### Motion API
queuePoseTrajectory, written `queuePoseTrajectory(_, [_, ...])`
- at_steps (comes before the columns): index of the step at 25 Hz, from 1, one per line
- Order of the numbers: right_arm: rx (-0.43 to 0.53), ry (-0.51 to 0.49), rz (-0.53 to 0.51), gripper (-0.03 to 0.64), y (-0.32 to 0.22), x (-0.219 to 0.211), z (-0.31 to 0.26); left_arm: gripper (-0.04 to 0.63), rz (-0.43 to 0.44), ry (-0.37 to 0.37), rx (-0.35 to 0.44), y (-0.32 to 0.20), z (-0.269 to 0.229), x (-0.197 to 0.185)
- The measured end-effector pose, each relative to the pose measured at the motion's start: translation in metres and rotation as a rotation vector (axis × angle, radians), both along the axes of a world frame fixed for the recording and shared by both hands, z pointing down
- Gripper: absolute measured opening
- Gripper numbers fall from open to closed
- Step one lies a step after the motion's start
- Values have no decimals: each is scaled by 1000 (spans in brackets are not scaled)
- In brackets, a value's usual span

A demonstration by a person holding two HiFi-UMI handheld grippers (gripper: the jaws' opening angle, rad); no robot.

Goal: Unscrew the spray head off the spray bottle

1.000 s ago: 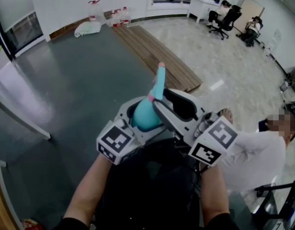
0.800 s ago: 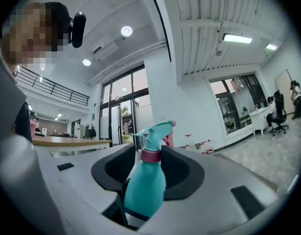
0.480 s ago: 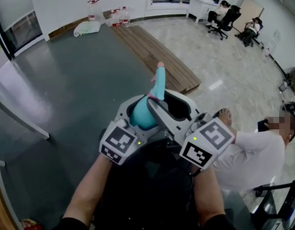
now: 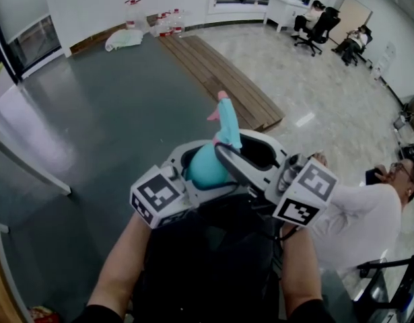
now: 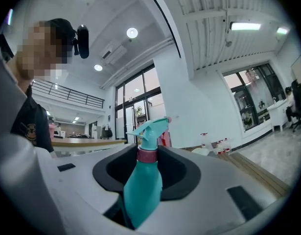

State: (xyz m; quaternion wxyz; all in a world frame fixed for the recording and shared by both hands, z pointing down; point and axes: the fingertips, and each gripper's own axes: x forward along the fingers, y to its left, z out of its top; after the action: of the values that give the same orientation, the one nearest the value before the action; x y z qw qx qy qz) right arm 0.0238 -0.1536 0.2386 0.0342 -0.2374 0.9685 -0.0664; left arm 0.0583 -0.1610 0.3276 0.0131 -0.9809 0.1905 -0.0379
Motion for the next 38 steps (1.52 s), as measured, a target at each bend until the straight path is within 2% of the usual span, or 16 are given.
queuePoseTrajectory(4, [6,-33,-83,133,6,-4,-2,437,96,-2,-13,10,6,-8])
queuePoseTrajectory(7, [9,-42,-93,133,6,-3,-4,437,101,0,-15,11,7,-11])
queuePoseTrajectory(15, [75,-64,23,133,-7,12,-28,437,-47,-88,-17,-8,17,-11])
queuePoseTrajectory(29, [150,-161,124,135,-28,33,-71,436,-207,-188,-23,-39,38,-24])
queuePoseTrajectory(38, [205,-186,182,135,-34,43,-94,437,-292,-250,-48,-57,54,-35])
